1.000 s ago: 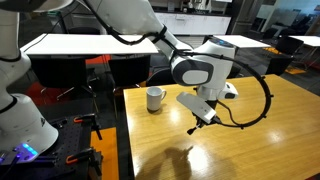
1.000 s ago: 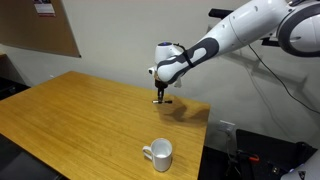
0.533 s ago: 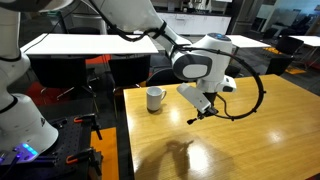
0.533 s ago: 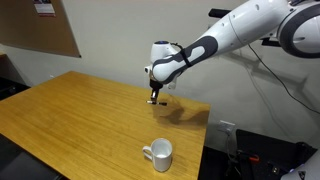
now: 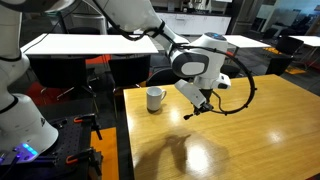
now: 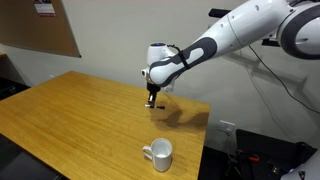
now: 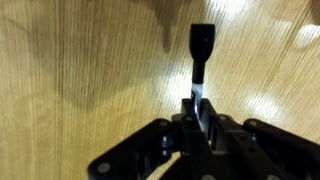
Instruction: Put the marker inside the mug cup
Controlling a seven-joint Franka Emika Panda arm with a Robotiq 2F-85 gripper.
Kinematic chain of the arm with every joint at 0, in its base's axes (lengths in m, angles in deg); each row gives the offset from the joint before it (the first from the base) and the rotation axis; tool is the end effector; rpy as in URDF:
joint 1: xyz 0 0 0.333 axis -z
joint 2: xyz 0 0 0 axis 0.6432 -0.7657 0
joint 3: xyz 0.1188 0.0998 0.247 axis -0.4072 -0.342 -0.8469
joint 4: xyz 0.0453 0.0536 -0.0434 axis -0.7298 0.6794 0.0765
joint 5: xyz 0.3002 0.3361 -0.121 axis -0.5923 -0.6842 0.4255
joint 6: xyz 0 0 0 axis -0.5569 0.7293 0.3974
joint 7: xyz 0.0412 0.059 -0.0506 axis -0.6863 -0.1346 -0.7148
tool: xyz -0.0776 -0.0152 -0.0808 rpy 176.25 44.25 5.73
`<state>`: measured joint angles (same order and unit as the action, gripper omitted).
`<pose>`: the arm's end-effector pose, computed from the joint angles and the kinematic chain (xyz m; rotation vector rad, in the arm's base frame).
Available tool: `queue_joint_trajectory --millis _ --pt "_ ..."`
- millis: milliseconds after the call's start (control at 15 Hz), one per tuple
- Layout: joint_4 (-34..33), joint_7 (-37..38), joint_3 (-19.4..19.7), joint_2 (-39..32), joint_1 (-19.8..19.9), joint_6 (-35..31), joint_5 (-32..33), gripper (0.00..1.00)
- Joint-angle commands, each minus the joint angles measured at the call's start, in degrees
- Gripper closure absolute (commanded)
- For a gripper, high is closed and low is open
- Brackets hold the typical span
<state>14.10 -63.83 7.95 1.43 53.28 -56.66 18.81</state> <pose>0.7149 -0.1636 0.2215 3.1117 0.2936 0.2043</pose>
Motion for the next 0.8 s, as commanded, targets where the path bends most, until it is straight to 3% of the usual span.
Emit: queue_joint_trajectory --millis 0,67,133,733 --pt "-0.1 0.0 0.0 0.0 0.0 0.1 0.0 0.88" --pt "-0.1 0.0 0.0 0.0 0.0 0.2 0.0 0.88" --pt "0.1 0.7 0.3 0.1 -0.4 -0.7 0.5 0.97" --pt "3.5 5.4 1.1 5.3 -3.9 0.8 3.7 0.97"
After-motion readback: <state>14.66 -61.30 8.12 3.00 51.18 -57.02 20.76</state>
